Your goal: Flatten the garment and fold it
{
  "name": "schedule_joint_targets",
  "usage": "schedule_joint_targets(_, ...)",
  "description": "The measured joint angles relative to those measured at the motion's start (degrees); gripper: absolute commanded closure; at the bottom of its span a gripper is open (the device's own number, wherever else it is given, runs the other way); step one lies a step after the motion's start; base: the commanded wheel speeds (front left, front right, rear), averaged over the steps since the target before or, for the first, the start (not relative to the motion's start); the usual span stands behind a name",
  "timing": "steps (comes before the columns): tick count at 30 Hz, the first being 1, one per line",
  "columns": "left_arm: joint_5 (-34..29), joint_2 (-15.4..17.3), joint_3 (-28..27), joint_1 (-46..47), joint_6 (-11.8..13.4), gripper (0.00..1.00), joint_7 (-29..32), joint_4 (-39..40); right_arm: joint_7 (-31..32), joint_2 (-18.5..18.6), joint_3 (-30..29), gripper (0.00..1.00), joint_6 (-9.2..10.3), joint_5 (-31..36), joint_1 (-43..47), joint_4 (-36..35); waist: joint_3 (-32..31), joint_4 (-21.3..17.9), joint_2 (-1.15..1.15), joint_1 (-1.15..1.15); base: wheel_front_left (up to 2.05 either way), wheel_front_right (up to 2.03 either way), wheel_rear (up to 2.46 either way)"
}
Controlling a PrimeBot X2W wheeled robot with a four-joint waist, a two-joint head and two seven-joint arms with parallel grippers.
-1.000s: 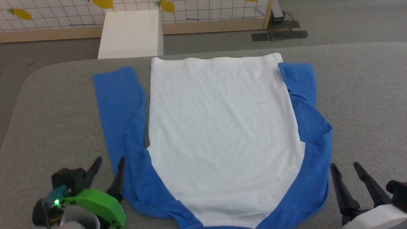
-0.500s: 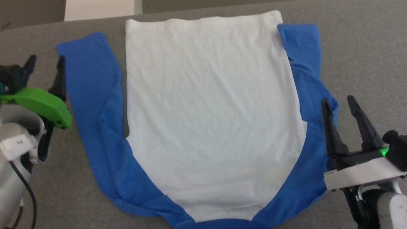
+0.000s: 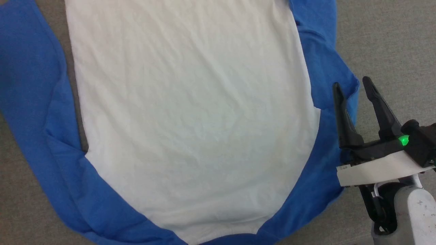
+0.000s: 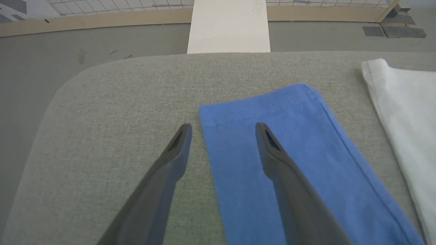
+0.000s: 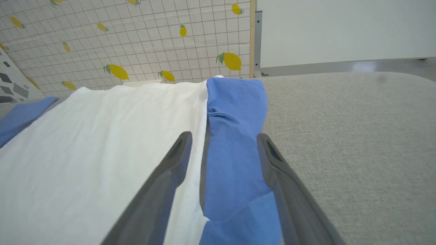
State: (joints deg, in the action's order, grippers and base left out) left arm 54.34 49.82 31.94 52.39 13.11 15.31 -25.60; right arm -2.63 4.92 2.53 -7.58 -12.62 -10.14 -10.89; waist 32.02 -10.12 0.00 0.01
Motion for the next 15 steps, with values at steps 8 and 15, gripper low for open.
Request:
schedule_joint_targets(8, 3.58, 4.42, -2.11, 0.0, 7.39, 0.0, 9.78, 2.7, -0.21, -0.34, 1.56, 0.0, 0.0, 0.08, -0.31, 0.03, 4.2, -2.86, 0.0, 0.0, 0.0, 0.0, 0.0)
schedule_joint_targets(15, 5.39, 6.61, -4.2, -1.22, 11.98, 1.0, 11.76, 7.36, -0.25, -0.34, 1.46, 0.0, 0.0, 0.08, -0.38, 0.11, 6.02, -3.58, 0.0, 0.0, 0.0, 0.0, 0.0)
